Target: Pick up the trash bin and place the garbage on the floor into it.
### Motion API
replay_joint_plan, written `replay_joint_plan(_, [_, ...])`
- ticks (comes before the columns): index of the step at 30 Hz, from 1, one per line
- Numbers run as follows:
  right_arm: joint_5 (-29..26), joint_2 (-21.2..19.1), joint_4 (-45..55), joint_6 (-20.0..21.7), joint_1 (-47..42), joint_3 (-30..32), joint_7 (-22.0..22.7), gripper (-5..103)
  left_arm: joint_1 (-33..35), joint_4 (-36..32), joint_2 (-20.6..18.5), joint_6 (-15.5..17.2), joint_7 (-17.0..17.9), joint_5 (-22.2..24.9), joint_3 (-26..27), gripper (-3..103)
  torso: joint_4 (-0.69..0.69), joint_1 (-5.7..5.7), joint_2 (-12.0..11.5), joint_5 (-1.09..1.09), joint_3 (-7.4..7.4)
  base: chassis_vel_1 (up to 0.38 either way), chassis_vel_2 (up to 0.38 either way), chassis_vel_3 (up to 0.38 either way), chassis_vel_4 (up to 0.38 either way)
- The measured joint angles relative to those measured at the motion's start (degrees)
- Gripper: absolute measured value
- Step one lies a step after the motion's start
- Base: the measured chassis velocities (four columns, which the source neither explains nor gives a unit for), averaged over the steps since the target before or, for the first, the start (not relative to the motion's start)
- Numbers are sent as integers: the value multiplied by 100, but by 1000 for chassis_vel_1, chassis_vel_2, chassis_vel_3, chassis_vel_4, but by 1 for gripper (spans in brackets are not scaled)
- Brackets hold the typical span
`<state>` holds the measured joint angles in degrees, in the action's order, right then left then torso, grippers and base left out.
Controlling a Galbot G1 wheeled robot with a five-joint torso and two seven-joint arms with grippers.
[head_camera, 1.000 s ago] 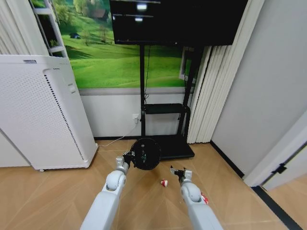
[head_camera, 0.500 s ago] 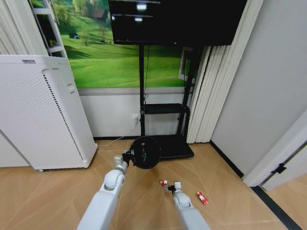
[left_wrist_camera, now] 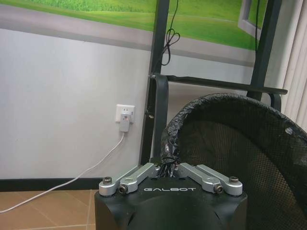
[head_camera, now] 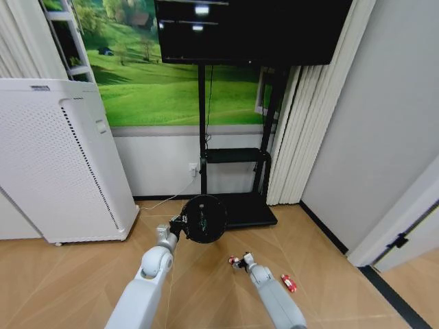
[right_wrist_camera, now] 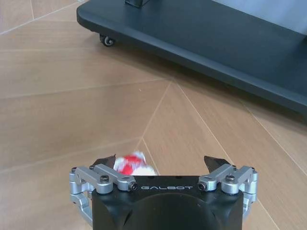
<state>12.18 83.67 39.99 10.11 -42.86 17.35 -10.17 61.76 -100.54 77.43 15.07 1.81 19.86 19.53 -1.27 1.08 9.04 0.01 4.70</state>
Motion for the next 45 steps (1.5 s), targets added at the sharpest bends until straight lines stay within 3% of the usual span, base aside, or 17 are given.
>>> replay_joint_plan(14, [59,103,-619,386,365,22,-1,100,28,-41,-29,-4,-11,30,101,4,-2,0,0,-1,0,0,0,0,0])
replay_joint_plan(34, [12,457,-1258,113,490,213,378,103,5,-34,-15,-7,-1,15,72,4,-1,0,0,-1,0,0,0,0,0])
replay_joint_plan(37, [57,472,-1368,76,510,238,431,90,34,-41,-10,-7,0,13,83,4,-1,0,0,-1,0,0,0,0,0])
replay_joint_plan(40, [66,473,-1390,61,512,241,444,85,37,-41,-6,-7,3,11,87,4,-1,0,0,-1,0,0,0,0,0])
replay_joint_plan(42, [79,493,-1457,25,519,262,512,74,42,-61,-6,-7,8,13,92,4,-2,0,0,-1,0,0,0,0,0])
replay_joint_plan(45, [80,507,-1477,13,524,271,538,69,41,-69,-15,-7,7,16,93,4,-1,0,0,-1,0,0,0,0,0])
